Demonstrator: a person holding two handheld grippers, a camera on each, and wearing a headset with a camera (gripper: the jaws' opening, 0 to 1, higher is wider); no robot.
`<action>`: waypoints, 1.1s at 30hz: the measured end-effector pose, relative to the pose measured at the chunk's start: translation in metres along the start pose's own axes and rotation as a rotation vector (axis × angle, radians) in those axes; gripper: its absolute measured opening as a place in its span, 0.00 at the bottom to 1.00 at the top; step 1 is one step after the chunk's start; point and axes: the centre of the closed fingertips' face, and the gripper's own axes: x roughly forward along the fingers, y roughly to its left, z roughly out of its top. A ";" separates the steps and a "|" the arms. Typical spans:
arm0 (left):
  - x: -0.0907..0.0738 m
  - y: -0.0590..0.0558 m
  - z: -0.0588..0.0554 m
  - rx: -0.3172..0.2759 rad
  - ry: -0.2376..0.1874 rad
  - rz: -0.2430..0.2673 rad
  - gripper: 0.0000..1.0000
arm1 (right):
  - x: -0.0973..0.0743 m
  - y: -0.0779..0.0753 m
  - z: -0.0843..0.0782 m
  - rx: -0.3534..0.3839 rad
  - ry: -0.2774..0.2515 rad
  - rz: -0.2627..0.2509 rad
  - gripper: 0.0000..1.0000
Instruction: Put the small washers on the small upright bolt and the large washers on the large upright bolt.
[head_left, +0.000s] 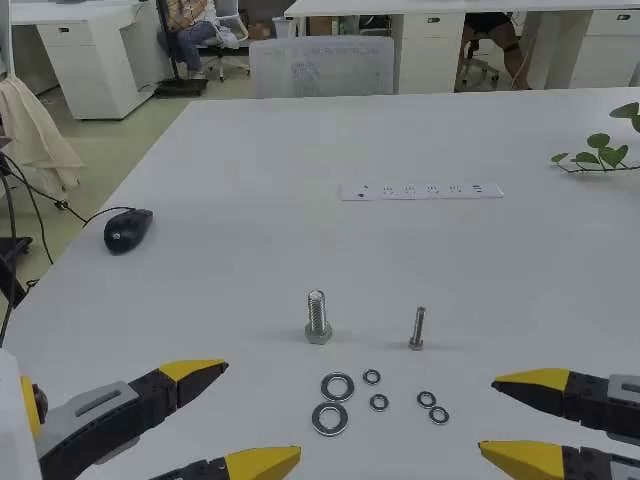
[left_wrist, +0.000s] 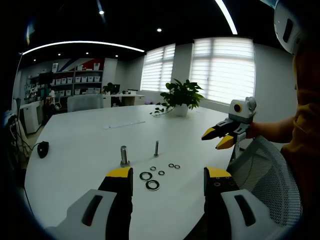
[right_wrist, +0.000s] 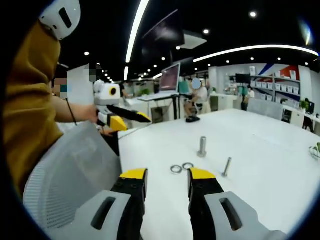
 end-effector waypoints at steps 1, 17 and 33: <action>-0.001 0.003 -0.002 -0.001 0.002 -0.001 0.56 | 0.000 0.000 0.000 -0.002 0.002 -0.002 0.33; -0.003 -0.001 -0.001 0.006 -0.004 0.010 0.56 | -0.002 0.000 -0.001 -0.020 0.011 -0.010 0.33; -0.002 -0.003 0.000 0.006 0.001 0.017 0.56 | -0.001 0.001 -0.002 -0.027 0.016 -0.009 0.33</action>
